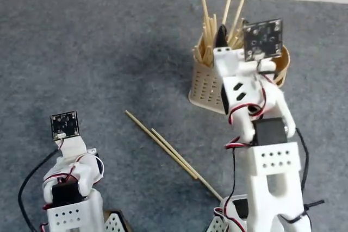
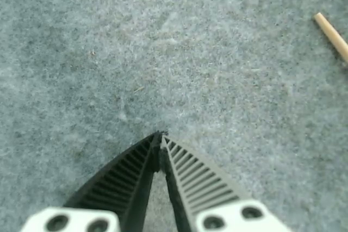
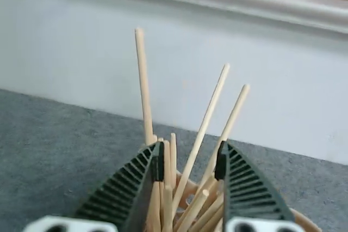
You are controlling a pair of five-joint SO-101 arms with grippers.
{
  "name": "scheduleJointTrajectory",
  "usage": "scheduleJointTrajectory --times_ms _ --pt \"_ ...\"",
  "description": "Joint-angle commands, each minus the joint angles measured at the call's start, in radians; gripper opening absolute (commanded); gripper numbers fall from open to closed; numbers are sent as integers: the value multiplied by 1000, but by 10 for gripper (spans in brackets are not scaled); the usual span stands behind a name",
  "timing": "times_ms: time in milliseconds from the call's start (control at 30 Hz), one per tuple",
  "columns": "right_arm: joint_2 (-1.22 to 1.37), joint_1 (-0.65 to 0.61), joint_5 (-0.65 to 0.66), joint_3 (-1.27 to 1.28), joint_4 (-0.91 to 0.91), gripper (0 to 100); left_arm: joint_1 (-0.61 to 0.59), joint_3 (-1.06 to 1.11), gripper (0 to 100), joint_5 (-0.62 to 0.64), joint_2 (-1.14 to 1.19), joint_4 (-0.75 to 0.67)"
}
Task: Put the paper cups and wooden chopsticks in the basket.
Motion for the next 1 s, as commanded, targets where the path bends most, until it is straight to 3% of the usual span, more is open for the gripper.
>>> scheduleJointTrajectory --times_ms 0,167,500,800,967 --pt "-8 -5 -12 -171 128 163 24 19 6 0 -12 8" --pt "-8 -76 -12 -297 343 163 24 19 6 0 -12 8" --pt "-8 -366 -12 -344 753 163 24 19 6 0 -12 8" --pt "2 -564 -8 -131 799 163 24 19 6 0 -12 8" --pt "2 -573 -8 84 651 163 24 19 6 0 -12 8"
